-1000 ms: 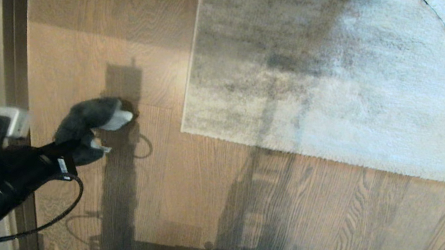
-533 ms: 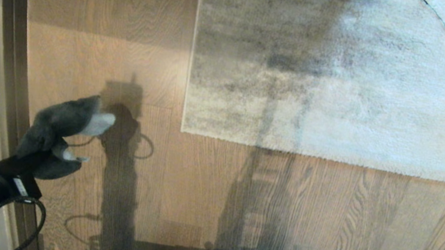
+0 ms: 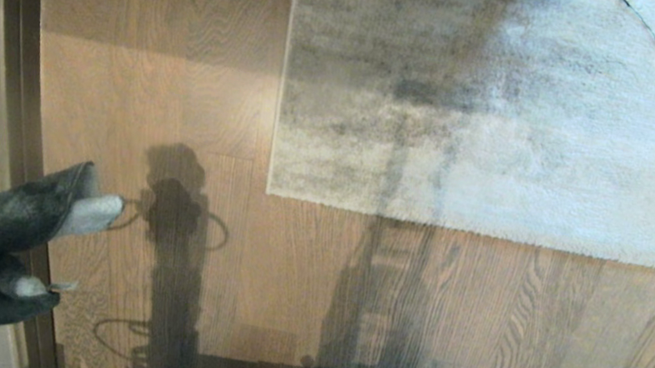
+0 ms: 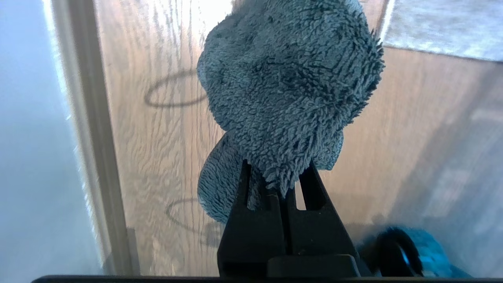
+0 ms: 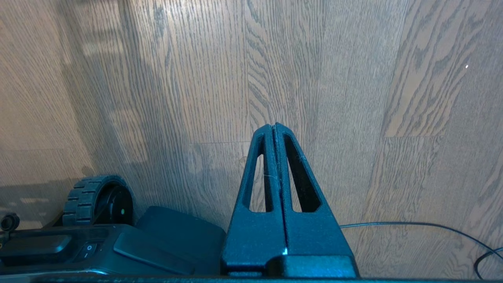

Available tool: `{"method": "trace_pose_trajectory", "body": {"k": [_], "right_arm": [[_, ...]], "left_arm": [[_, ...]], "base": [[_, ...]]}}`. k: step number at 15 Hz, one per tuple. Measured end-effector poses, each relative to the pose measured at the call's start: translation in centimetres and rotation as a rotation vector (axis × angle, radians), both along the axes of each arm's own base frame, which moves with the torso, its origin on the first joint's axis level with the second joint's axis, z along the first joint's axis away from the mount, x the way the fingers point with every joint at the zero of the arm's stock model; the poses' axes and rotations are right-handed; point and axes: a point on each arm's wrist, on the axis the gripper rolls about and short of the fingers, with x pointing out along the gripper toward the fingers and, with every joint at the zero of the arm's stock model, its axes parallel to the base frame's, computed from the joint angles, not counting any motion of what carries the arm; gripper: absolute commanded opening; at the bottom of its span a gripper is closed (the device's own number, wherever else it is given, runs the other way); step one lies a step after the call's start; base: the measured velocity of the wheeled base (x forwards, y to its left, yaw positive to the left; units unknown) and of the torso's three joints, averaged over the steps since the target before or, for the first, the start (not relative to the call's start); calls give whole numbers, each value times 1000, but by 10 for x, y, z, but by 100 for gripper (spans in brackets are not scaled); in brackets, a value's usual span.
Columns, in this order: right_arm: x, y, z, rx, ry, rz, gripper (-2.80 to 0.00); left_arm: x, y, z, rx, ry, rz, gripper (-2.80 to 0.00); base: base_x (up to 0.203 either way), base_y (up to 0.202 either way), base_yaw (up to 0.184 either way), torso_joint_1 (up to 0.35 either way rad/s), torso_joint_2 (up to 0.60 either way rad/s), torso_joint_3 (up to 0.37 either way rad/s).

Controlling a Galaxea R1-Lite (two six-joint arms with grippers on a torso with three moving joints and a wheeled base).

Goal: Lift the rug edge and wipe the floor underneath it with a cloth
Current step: Pick up the rag, then lift up the carpet

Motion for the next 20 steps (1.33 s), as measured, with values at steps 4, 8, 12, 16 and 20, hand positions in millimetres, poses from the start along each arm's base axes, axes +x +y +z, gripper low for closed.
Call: {"method": "trace_pose_trajectory", "body": {"k": [4, 8, 12, 16, 20], "right_arm": [[0, 0, 0, 0, 0, 0, -280], [0, 0, 0, 0, 0, 0, -280], [0, 0, 0, 0, 0, 0, -280], [0, 0, 0, 0, 0, 0, -280], [0, 0, 0, 0, 0, 0, -280]], "left_arm": [[-52, 2, -18, 0, 2, 17, -280], [-76, 2, -47, 1, 36, 23, -280], [-79, 2, -55, 4, 13, 38, -280], [-80, 2, -56, 5, 7, 39, -280], [-80, 2, -56, 4, 6, 39, -280]], "base": [[0, 0, 0, 0, 0, 0], [0, 0, 0, 0, 0, 0], [0, 0, 0, 0, 0, 0], [0, 0, 0, 0, 0, 0], [0, 0, 0, 0, 0, 0]]}}
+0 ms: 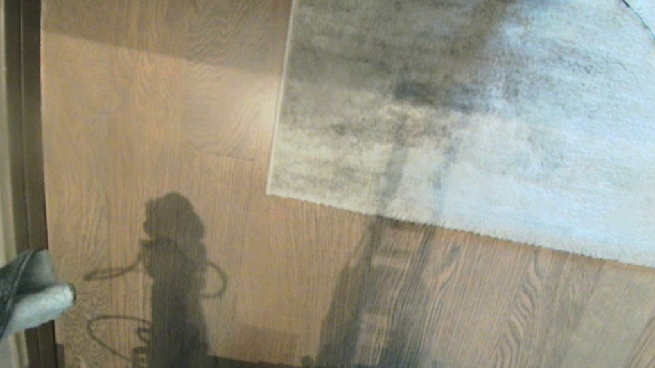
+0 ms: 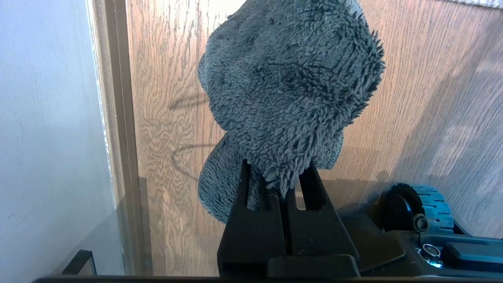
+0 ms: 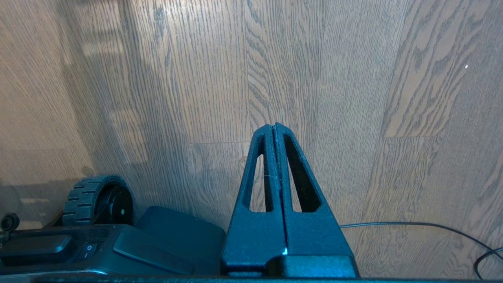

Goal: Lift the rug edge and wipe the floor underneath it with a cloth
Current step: Lift up the carpet

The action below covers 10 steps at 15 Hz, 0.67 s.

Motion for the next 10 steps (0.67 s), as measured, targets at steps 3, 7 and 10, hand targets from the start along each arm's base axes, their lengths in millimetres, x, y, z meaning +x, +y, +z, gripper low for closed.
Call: {"method": "trace_pose_trajectory", "body": {"k": [3, 7, 10], "right_arm": [[0, 0, 0, 0, 0, 0, -280], [0, 0, 0, 0, 0, 1, -280], [0, 0, 0, 1, 0, 0, -280]], "left_arm": [[0, 0, 0, 0, 0, 0, -280], [0, 0, 0, -1, 0, 0, -280], [0, 0, 0, -1, 1, 0, -280]], "base": [[0, 0, 0, 0, 0, 0], [0, 0, 0, 0, 0, 0], [0, 0, 0, 0, 0, 0]]}}
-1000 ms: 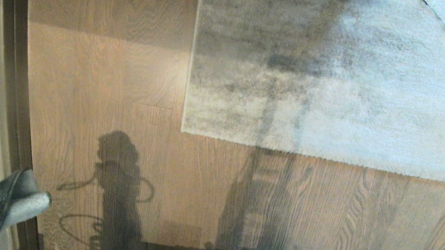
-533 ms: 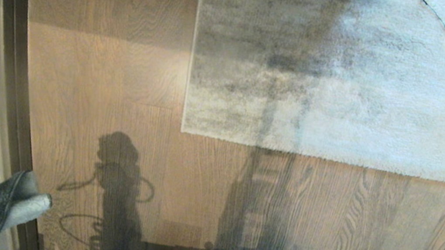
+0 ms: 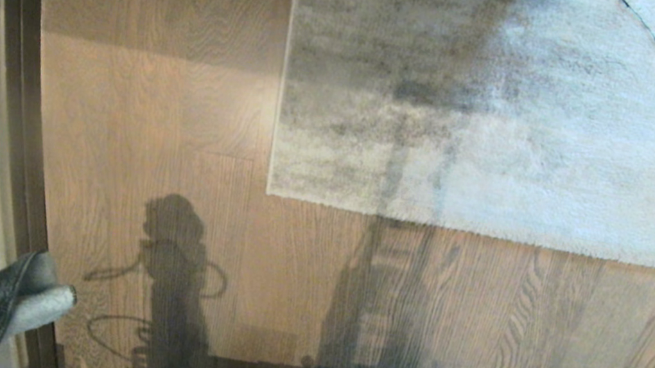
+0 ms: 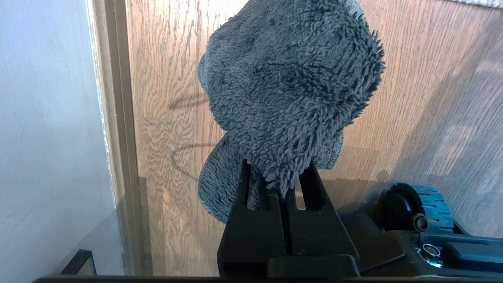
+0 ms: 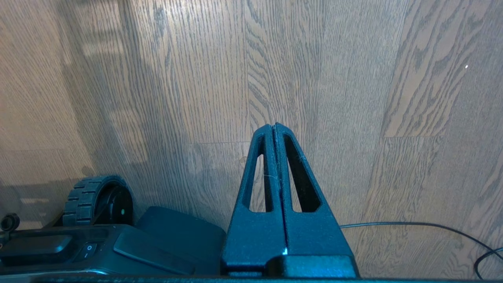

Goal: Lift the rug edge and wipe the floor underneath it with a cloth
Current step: Lift up the carpet

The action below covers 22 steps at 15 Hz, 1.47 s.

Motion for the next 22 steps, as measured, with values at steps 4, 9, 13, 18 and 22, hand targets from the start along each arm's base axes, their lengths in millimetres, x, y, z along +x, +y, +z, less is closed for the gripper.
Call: {"method": "trace_pose_trajectory", "body": {"k": [4, 9, 13, 18, 22], "right_arm": [[0, 0, 0, 0, 0, 0, -280], [0, 0, 0, 0, 0, 0, -280], [0, 0, 0, -6, 1, 2, -280], [1, 0, 0, -86, -20, 25, -280], [2, 1, 7, -132, -8, 62, -280]], "left_arm": [[0, 0, 0, 0, 0, 0, -280], [0, 0, 0, 0, 0, 0, -280], [0, 0, 0, 0, 0, 0, -280], [0, 0, 0, 0, 0, 0, -280], [0, 0, 0, 0, 0, 0, -280]], "base": [[0, 0, 0, 0, 0, 0], [0, 0, 0, 0, 0, 0], [0, 0, 0, 0, 0, 0], [0, 0, 0, 0, 0, 0], [0, 0, 0, 0, 0, 0]]}}
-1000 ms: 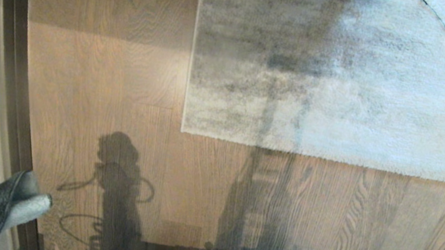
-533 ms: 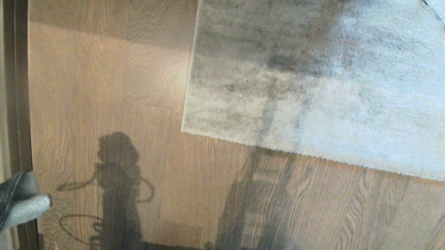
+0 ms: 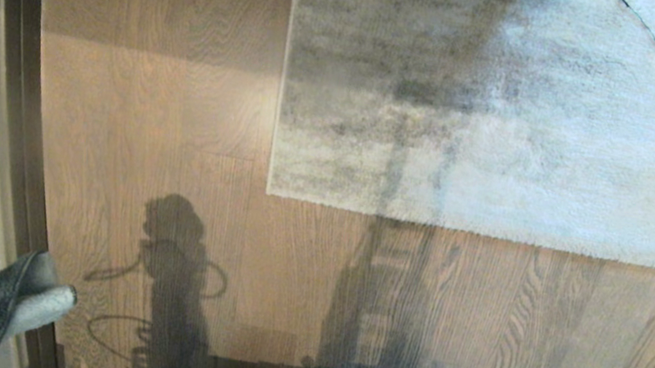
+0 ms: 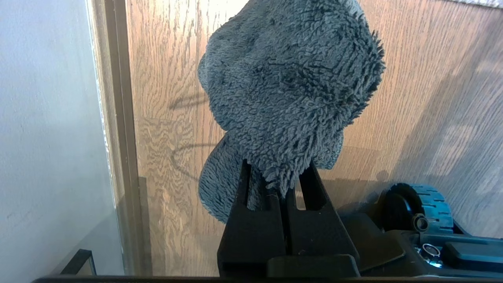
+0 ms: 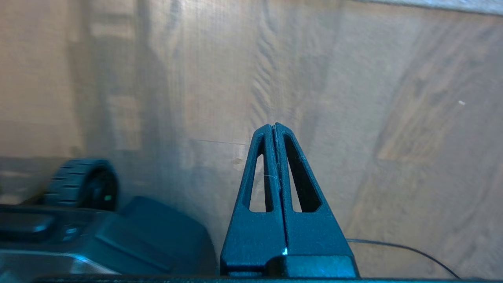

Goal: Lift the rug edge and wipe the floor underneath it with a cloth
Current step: Lift up the carpet

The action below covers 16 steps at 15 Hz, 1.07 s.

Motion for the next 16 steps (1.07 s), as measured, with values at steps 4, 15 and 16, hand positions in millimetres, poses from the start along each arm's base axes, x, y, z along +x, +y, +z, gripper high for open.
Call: {"method": "trace_pose_trajectory", "body": {"k": [4, 15, 16], "right_arm": [[13, 2, 34, 17, 69, 112, -280], [131, 18, 49, 6, 447, 569, -280], [145, 20, 46, 11, 456, 583, -280]], "left_arm": [[0, 0, 0, 0, 0, 0, -280], [0, 0, 0, 0, 0, 0, -280], [0, 0, 0, 0, 0, 0, -280]], "base": [[0, 0, 0, 0, 0, 0], [0, 0, 0, 0, 0, 0], [0, 0, 0, 0, 0, 0]]}}
